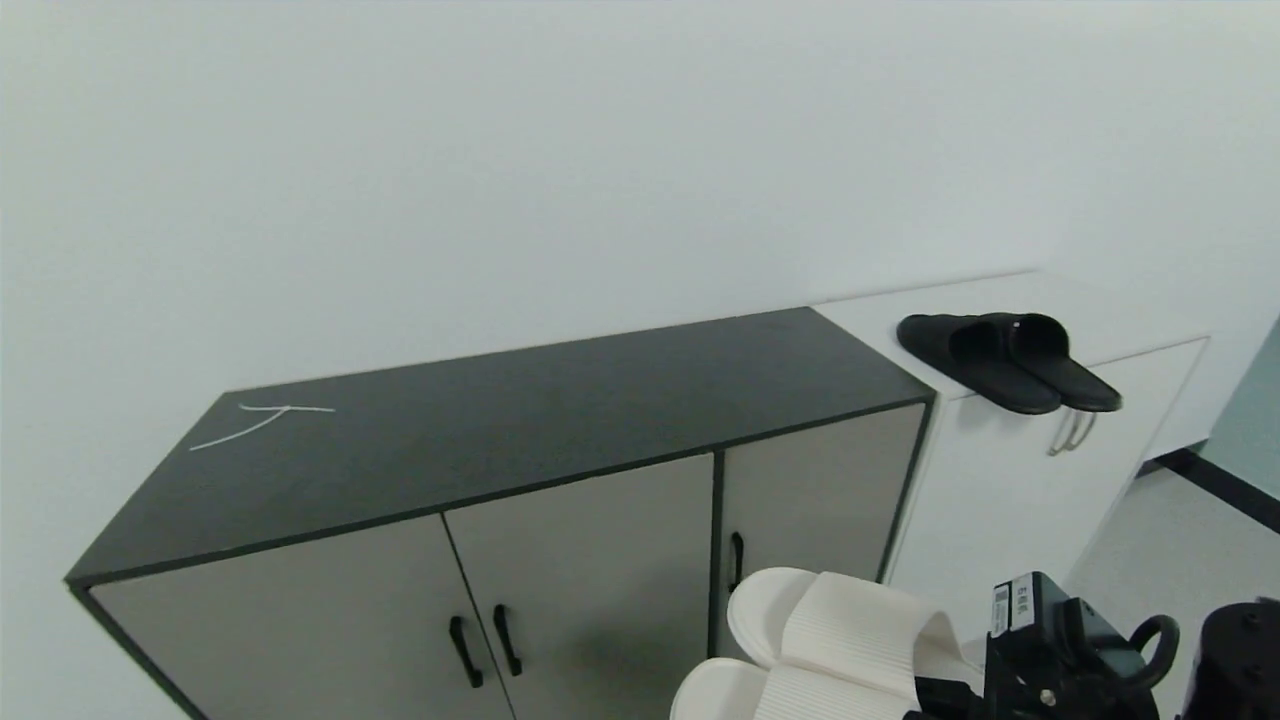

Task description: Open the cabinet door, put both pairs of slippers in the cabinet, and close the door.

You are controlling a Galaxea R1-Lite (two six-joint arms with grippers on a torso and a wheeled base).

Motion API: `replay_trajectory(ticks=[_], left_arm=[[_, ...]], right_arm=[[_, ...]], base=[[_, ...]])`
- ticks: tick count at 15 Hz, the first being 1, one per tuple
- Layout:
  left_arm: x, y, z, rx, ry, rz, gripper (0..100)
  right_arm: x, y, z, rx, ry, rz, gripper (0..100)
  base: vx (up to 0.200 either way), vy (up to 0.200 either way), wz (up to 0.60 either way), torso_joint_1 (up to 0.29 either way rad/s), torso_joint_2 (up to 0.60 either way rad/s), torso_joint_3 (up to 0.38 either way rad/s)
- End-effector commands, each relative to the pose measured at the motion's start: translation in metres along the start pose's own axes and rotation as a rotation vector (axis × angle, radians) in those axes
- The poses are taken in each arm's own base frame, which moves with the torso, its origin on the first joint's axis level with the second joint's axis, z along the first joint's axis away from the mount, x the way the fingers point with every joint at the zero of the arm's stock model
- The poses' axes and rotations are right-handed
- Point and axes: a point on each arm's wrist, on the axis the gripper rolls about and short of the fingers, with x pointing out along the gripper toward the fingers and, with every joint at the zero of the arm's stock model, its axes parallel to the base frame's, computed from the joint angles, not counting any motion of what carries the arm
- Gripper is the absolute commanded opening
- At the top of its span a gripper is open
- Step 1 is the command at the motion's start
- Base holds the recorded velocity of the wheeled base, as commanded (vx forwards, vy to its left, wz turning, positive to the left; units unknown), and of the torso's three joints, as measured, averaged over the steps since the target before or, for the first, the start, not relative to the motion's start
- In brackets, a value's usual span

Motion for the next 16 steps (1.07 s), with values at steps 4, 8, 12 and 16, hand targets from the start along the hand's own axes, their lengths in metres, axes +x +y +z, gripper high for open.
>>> replay_trajectory(ticks=[4,8,12,16], left_arm=[[0.0001,0.0,-0.0001,0.0,0.0,0.0,0],[-0.0001,0.0,0.0003,0.0,-0.001,0.0,0],[0.0001,0.0,-0.0001,0.0,0.0,0.0,0],[-0.0001,0.0,0.0003,0.0,-0.001,0.0,0]], right_arm=[[-0.0004,0.0001,-0.0012,-0.001,0.006,0.002,0],[-0.0004,0.0001,-0.0011,0.001,0.004,0.002,0],[-0.0011,0.0003,-0.0021,0.0,0.009,0.004,0],[-0.001,0.0006,-0.0029,0.001,0.013,0.005,0]], base=[[0.0,0.0,0.6,0.001,0.0,0.005],[0.0,0.0,0.0,0.0,0.0,0.0],[0.0,0.0,0.0,0.0,0.0,0.0],[0.0,0.0,0.0,-0.181,0.41,0.221]])
